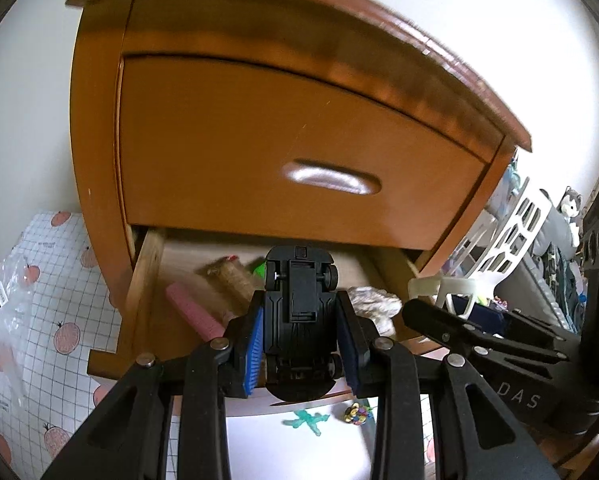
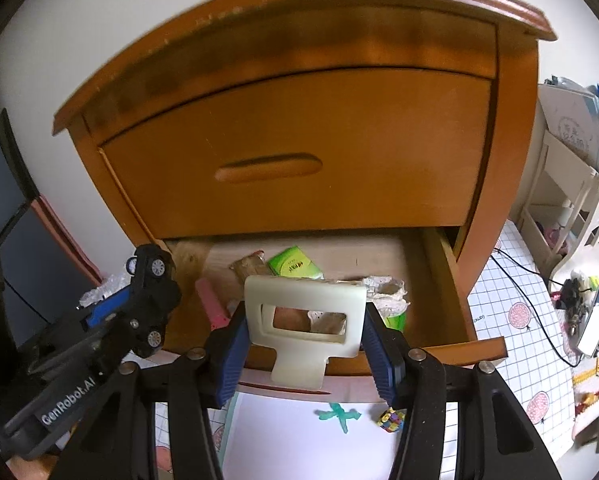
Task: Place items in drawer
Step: 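Lower the car and holder into the drawer and open both tools, then withdraw both tools from the drawer back over the white tray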
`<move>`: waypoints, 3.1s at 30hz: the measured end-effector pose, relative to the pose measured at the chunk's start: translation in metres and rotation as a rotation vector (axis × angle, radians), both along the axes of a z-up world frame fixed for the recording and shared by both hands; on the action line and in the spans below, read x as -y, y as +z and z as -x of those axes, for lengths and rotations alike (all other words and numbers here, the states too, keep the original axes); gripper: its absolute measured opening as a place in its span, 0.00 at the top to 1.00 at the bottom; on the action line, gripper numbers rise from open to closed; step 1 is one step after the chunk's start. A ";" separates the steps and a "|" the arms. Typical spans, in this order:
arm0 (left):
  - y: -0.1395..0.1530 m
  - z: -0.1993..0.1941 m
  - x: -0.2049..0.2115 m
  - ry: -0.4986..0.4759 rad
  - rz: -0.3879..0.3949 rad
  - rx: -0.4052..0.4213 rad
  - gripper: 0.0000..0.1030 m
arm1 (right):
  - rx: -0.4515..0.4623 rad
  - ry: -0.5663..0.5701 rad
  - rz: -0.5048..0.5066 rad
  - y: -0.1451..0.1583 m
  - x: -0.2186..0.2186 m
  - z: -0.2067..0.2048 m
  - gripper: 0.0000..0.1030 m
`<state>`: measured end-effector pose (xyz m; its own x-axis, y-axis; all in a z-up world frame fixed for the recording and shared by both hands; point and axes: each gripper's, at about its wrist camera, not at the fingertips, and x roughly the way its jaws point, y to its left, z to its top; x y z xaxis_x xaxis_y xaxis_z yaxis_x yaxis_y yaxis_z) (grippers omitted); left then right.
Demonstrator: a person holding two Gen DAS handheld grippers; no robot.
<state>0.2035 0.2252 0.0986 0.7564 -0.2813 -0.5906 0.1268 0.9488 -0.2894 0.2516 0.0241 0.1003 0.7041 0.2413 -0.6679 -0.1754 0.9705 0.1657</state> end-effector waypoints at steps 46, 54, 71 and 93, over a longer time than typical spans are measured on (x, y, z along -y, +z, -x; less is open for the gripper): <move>-0.024 -0.023 -0.033 0.142 -0.037 -0.084 0.26 | -0.081 -0.002 0.079 -0.024 -0.021 -0.037 0.21; -0.024 -0.021 -0.038 0.186 -0.069 -0.074 0.16 | -0.069 -0.016 0.084 -0.023 -0.017 -0.035 0.04; -0.023 -0.014 -0.044 0.245 -0.095 -0.055 0.02 | -0.062 -0.058 0.076 -0.021 -0.004 -0.031 0.00; -0.059 0.069 -0.027 0.208 -0.074 -0.030 0.02 | -0.015 -0.049 0.062 -0.061 0.020 0.052 0.00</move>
